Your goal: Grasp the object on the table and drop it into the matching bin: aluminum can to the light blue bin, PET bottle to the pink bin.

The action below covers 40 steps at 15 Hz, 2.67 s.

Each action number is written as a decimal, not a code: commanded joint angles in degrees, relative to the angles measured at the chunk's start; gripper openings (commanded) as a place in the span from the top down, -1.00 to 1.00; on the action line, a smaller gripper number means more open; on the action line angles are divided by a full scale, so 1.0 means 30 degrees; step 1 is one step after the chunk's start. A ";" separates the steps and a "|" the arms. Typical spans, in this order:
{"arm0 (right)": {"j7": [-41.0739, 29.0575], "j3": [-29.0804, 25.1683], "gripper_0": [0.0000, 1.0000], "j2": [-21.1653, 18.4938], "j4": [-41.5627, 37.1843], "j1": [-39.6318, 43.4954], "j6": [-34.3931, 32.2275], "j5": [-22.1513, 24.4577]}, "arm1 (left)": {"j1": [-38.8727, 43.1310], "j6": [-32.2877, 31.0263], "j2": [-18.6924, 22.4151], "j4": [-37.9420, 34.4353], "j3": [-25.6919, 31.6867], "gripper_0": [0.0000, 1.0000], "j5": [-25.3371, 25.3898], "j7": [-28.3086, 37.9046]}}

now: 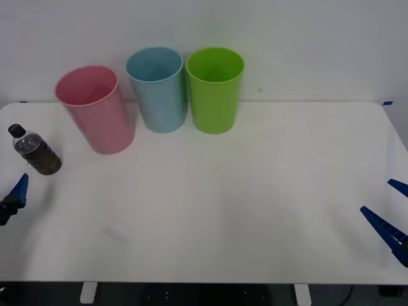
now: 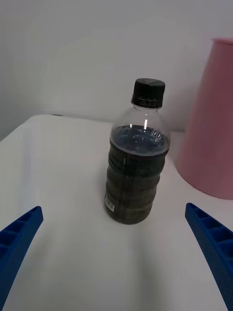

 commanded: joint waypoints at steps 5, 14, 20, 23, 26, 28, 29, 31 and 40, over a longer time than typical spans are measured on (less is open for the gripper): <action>0.0000 0.0000 -1.00 -0.0001 0.0000 -0.0001 0.0000 0.0000 | -0.2671 0.0405 0.0000 0.2184 -0.0364 -1.00 -0.1467 -0.0097; 0.0000 0.0000 -1.00 -0.0001 0.0000 -0.0001 0.0000 0.0000 | -0.5542 0.1401 0.0000 0.4762 -0.0276 -1.00 -0.3489 -0.0214; 0.0000 0.0000 -1.00 -0.0001 0.0000 -0.0001 0.0000 0.0000 | -0.7387 0.2368 0.0000 0.6725 -0.0159 -1.00 -0.4778 -0.0244; 0.0000 0.0000 -1.00 -0.0001 0.0000 -0.0001 0.0000 0.0000 | -0.7885 0.2866 0.0000 0.7194 -0.0159 -1.00 -0.5100 -0.0302; 0.0000 0.0000 -1.00 -0.0001 0.0000 -0.0001 0.0000 0.0000 | -0.8149 0.3217 0.0000 0.7428 -0.0247 -1.00 -0.5305 -0.0332; 0.0000 0.0000 -1.00 -0.0001 0.0000 -0.0001 0.0000 0.0000 | -0.8413 0.3452 0.0000 0.7692 -0.0247 -1.00 -0.5364 -0.0332; 0.0000 0.0000 -1.00 -0.0001 0.0000 -0.0001 0.0000 0.0000 | -0.8471 0.3598 0.0000 0.7692 -0.0276 -1.00 -0.5422 -0.0332; 0.0000 0.0000 -1.00 -0.0001 0.0000 -0.0001 0.0000 0.0000 | -0.8501 0.3803 0.0000 0.7692 -0.0364 -0.69 -0.5422 -0.0332; 0.0000 0.0000 -1.00 -0.0001 0.0000 -0.0001 0.0000 0.0000 | -0.8296 0.3657 0.0029 0.7692 -0.1096 1.00 -0.4749 -0.0361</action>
